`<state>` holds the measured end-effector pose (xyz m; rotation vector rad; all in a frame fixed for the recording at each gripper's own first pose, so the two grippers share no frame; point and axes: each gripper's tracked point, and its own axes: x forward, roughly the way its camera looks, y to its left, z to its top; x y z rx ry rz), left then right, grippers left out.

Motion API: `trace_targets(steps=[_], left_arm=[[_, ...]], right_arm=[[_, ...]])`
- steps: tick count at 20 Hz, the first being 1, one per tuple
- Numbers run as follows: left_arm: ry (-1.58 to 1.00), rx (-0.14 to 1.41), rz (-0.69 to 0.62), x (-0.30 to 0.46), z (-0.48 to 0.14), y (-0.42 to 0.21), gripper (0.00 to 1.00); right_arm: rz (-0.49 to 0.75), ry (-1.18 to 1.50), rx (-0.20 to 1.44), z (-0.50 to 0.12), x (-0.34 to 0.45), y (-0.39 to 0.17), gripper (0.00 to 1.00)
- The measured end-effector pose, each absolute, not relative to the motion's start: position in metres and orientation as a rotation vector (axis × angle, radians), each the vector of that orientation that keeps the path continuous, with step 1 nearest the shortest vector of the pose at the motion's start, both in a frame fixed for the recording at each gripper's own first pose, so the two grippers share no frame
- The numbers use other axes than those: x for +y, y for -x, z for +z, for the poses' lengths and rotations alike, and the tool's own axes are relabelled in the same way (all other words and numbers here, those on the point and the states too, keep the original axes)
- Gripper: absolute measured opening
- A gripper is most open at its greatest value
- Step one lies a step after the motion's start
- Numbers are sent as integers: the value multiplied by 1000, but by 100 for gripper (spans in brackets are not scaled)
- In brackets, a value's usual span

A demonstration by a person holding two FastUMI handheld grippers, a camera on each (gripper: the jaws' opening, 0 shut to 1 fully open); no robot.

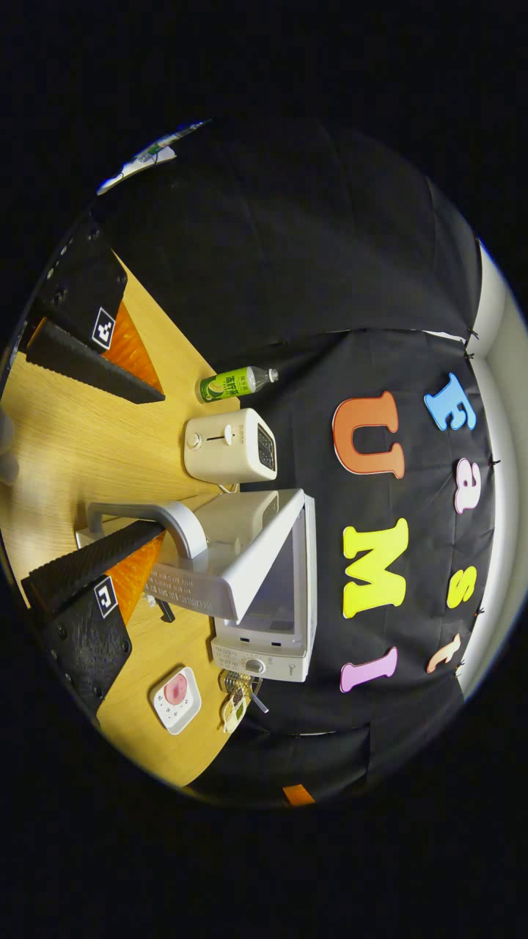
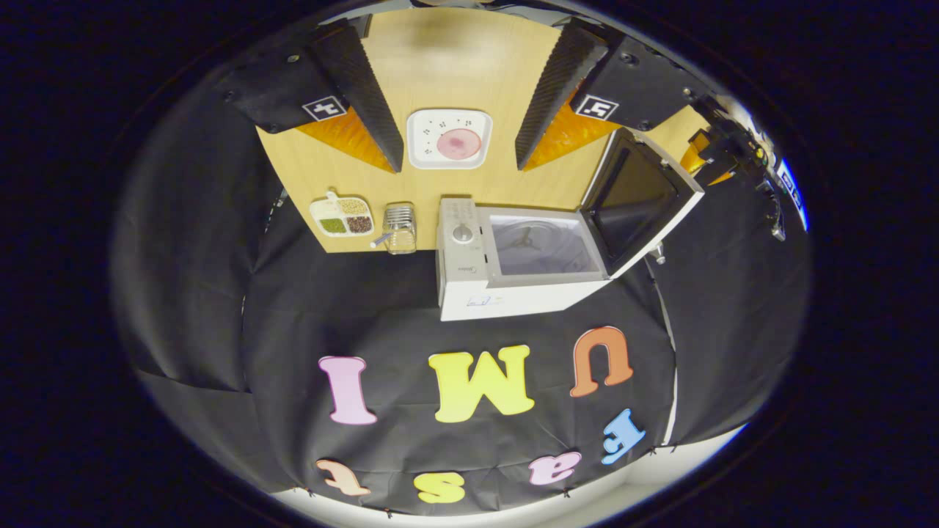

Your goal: Open the microwave oven with the left hand, put the food in, and close the microwave oven.

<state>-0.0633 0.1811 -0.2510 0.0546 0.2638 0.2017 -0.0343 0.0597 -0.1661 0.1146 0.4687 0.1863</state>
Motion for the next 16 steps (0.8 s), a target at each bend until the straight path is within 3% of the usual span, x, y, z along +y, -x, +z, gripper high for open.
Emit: trace_targets(steps=[5, 6, 7, 10, 11, 13, 14, 16], left_arm=[[-69, 277, 273, 214, -248, 84, 96], [-81, 272, 279, 216, -243, 89, 96], [-91, 272, 284, 216, -239, 91, 96], [-80, 259, 285, 204, -220, 100, 96], [-71, 253, 276, 195, -211, 105, 96], [-71, 233, 258, 171, -192, 105, 96], [-68, 225, 246, 157, -182, 104, 96], [-57, 212, 231, 129, -165, 99, 96]], right_arm=[[167, -69, 494, -186, 43, 9, 96], [160, -76, 518, -197, 36, 3, 89], [155, -89, 540, -207, 29, -5, 88], [163, -95, 639, -251, 15, -25, 87], [176, -97, 671, -267, 13, -34, 94], [214, -102, 753, -303, 11, -48, 89], [236, -111, 793, -319, 12, -55, 76], [280, -160, 869, -350, 17, -67, 75]])
